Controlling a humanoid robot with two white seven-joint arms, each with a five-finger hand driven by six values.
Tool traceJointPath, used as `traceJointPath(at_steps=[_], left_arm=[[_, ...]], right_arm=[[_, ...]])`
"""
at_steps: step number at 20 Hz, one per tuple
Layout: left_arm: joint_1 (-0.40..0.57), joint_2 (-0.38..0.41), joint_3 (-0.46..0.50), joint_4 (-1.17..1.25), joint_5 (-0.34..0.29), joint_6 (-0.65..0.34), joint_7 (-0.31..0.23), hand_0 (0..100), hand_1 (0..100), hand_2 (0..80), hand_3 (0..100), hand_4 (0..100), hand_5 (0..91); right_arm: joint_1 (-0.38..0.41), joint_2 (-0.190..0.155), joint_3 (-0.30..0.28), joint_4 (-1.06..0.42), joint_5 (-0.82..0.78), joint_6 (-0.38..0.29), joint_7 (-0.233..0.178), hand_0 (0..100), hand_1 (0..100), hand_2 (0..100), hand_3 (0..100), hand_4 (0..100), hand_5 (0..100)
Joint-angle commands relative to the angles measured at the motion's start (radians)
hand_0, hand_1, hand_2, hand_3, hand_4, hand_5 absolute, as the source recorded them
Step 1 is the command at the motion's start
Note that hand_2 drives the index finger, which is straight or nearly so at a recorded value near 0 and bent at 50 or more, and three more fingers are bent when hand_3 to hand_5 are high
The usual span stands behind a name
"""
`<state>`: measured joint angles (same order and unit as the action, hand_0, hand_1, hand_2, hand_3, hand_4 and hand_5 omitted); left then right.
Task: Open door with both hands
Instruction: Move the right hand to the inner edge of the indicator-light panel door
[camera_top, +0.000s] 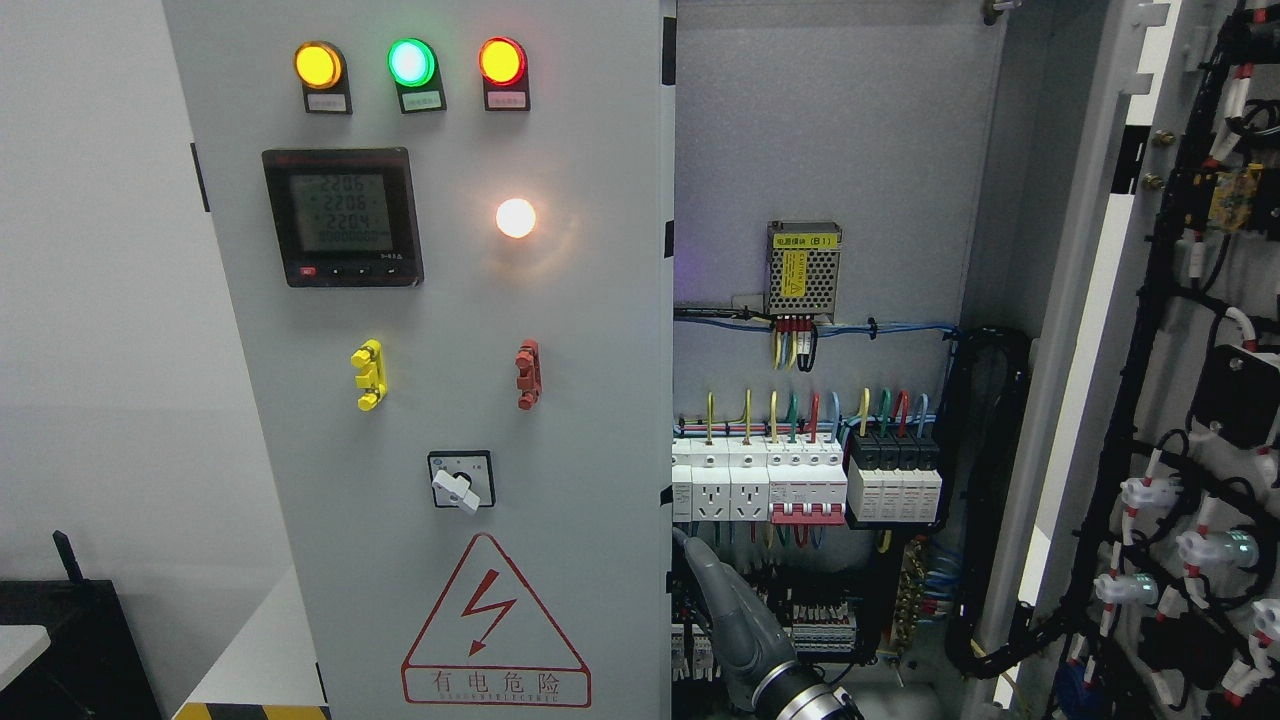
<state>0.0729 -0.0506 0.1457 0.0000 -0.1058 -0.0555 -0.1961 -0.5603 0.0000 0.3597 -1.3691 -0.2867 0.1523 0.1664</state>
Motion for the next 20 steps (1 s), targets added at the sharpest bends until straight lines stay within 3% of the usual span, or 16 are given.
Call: traceJointPath(at_steps=[1,4,8,11,20], left_arm=[[0.001,0.0,0.0,-0.029,0.0,0.0,0.0,0,0,0.0,0,3,0.0],[-0.001,0.0,0.0,-0.029,0.0,-0.001,0.0,0,0,0.0,0,3,0.0],[0.001,0.0,0.0,-0.029,0.0,-0.001,0.0,0,0,0.0,0,3,0.0],[0.001,0.0,0.0,-0.029,0.0,-0.001,0.0,0,0,0.0,0,3,0.0],[0.001,0.0,0.0,-0.029,0.0,-0.001,0.0,0,0,0.0,0,3,0.0]], right_arm=[[-0.004,0.008,-0.01,0.028,-0.002,0.0,0.005,11,0,0,0,0,0],[-0.004,-0.014,-0.013,0.033,-0.002,-0.002,0.007,11,0,0,0,0,0],[-0.006,-0.015,-0.015,0.035,-0.002,-0.007,0.015,11,0,0,0,0,0],[-0.01,-0.015,-0.015,0.035,-0.002,-0.005,0.08,11,0,0,0,0,0],[-0.015,-0.017,-0.028,0.047,-0.002,-0.003,0.088,11,0,0,0,0,0]])
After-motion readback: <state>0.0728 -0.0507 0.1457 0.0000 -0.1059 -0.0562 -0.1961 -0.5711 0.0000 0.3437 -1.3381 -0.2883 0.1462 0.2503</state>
